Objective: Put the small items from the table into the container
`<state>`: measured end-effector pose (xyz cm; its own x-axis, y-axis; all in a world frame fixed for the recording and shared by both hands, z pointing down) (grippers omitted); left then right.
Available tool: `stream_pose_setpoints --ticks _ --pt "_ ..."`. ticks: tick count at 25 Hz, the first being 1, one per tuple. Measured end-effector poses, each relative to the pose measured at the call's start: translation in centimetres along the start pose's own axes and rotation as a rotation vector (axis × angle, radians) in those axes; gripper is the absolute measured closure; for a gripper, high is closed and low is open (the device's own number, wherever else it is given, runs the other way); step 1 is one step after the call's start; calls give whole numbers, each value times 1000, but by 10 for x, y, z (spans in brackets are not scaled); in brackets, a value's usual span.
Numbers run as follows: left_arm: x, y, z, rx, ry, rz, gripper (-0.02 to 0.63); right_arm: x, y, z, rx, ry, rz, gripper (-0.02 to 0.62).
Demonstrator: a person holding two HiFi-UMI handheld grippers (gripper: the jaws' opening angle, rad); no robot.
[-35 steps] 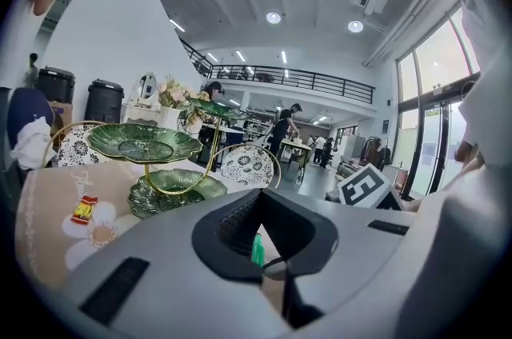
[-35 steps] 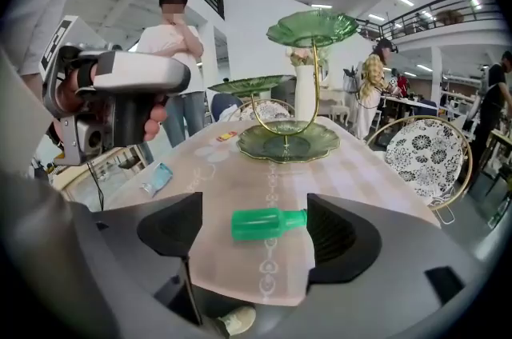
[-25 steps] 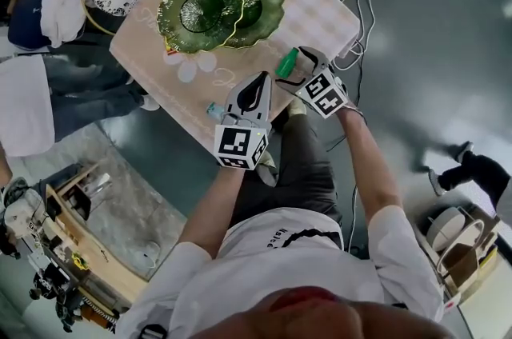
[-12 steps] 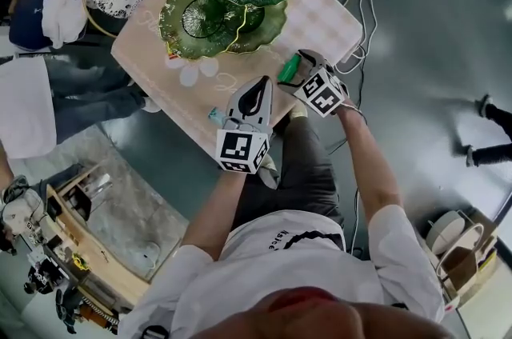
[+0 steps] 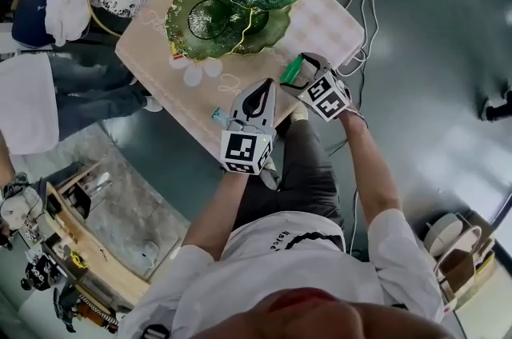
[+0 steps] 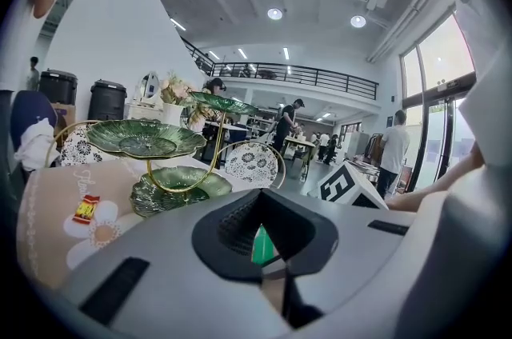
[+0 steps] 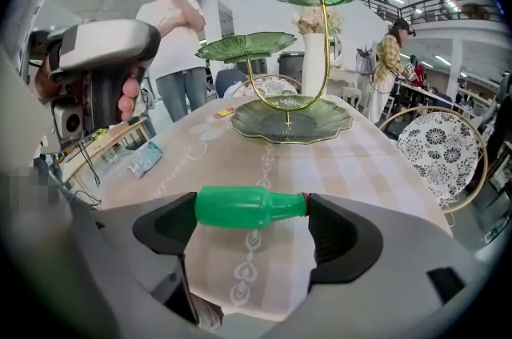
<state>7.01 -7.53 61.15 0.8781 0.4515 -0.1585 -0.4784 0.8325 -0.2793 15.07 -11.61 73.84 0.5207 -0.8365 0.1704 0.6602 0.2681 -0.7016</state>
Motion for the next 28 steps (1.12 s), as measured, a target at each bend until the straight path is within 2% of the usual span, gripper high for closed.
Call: stream_pose_setpoints --ticks 11,28 --pt "15 20 -41 5 9 21 600 -27 61 -50 79 -11 32 143" --pt "37 52 -161 90 -30 47 600 -56 169 -137 171 8 114 143"
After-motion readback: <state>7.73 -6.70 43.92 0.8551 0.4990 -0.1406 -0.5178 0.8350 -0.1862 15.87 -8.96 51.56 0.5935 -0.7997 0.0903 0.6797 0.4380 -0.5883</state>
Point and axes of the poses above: the fingertips, and each gripper's own axes: y backward along the fingers, x to its right, z out of its underside, the point moved 3 cm from there along y, backward along the fingers, and after that the axes turned 7 degrees about -z, right-handed, at the moved point
